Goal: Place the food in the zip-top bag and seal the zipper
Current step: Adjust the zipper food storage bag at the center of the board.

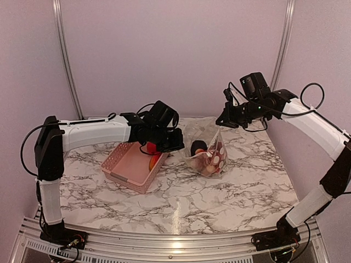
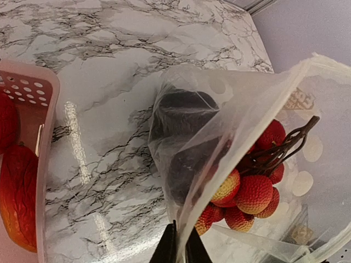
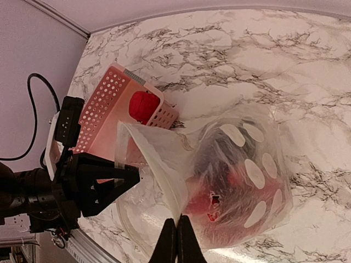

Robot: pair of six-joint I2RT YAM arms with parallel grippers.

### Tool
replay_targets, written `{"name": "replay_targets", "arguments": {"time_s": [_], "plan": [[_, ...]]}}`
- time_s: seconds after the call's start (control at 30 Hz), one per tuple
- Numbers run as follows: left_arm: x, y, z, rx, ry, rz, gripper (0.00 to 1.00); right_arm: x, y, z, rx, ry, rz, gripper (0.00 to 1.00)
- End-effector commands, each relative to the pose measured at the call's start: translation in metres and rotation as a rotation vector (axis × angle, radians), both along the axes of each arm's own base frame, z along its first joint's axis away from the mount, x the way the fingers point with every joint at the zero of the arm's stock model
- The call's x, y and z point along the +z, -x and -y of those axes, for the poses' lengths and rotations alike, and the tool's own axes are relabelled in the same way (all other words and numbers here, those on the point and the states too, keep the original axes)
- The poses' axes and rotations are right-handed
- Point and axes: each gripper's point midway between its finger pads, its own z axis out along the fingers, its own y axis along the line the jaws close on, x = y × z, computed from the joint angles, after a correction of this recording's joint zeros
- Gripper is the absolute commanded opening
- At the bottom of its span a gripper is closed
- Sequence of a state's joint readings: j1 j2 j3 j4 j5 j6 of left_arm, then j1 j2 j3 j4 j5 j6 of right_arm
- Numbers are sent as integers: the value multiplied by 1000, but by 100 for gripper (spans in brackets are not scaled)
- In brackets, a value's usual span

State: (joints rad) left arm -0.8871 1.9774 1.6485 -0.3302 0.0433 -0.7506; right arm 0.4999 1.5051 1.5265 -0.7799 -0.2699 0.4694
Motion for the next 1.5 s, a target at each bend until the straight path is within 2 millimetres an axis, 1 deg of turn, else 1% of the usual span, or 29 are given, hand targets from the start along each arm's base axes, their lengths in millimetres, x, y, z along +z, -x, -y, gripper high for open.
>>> {"name": "replay_targets", "arguments": {"time_s": [0.0, 0.03, 0.07, 0.13, 0.17, 0.2, 0.23, 0.27, 0.33, 0.43, 0.47, 0.53, 0.57, 0.63, 0.67, 0.8, 0.87, 0.9, 0.93, 0.97, 1.0, 1.03, 1.1, 1.17, 1.23, 1.3, 1.37, 1.47], "plan": [[44, -19, 26, -15, 119, 68, 0, 14, 0, -4, 18, -19, 46, 0], [59, -21, 34, -31, 159, 87, 0, 14, 0, -4, 17, -17, 46, 0], [79, -22, 42, -43, 212, 111, 0, 13, 1, -3, 18, -13, 44, 0], [123, -22, 51, -53, 314, 178, 0, 12, 1, -2, 16, -6, 42, 0], [144, -21, 52, -44, 349, 225, 0, 13, 2, -1, 12, -3, 41, 0], [159, -21, 50, -25, 365, 264, 0, 13, 2, -1, 11, 0, 43, 0], [166, -23, 44, 11, 366, 283, 0, 13, 2, 1, 6, 3, 44, 0], [165, -25, 40, 42, 359, 274, 0, 14, 2, 2, 2, 8, 47, 0], [147, -29, 38, 64, 320, 250, 0, 16, 1, 5, -10, 20, 55, 0], [106, -28, 49, 22, 262, 147, 0, 21, -2, 8, -20, 27, 72, 0], [102, -27, 54, 7, 273, 125, 0, 24, -3, 9, -25, 28, 80, 0], [111, -26, 62, -8, 321, 144, 0, 31, -7, 12, -36, 30, 99, 0], [116, -27, 63, -2, 331, 161, 0, 35, -8, 14, -40, 32, 111, 0], [118, -32, 61, 13, 329, 177, 0, 38, -11, 17, -46, 36, 123, 0], [117, -36, 61, 20, 321, 181, 0, 37, -13, 18, -48, 40, 120, 0], [99, -40, 67, 6, 307, 149, 0, 23, -15, 19, -43, 57, 102, 0], [86, -41, 72, -13, 308, 119, 0, 8, -15, 19, -40, 68, 83, 0], [79, -40, 74, -26, 308, 97, 4, -1, -14, 19, -38, 73, 72, 0], [69, -39, 76, -35, 306, 64, 14, -8, -14, 19, -35, 73, 61, 0], [60, -38, 76, -38, 300, 25, 20, -13, -13, 18, -32, 71, 53, 0], [54, -37, 77, -45, 292, -6, 28, -19, -11, 17, -30, 66, 40, 0], [55, -37, 75, -49, 267, 3, 34, -19, -11, 15, -28, 53, 42, 0], [71, -39, 64, -47, 207, 82, 44, -18, -9, 13, -25, 33, 41, 0], [89, -40, 45, -23, 157, 157, 53, -14, -9, 12, -27, 22, 46, 0], [109, -37, 26, -15, 124, 224, 57, -11, -9, 11, -25, 18, 50, 0], [121, -34, 4, 8, 77, 276, 60, -10, -10, 11, -25, 15, 49, 0], [125, -29, -15, 18, 36, 299, 65, -10, -9, 10, -22, 11, 51, 0], [117, -21, -46, 36, -13, 283, 68, -9, -10, 9, -21, 4, 48, 0]]}}
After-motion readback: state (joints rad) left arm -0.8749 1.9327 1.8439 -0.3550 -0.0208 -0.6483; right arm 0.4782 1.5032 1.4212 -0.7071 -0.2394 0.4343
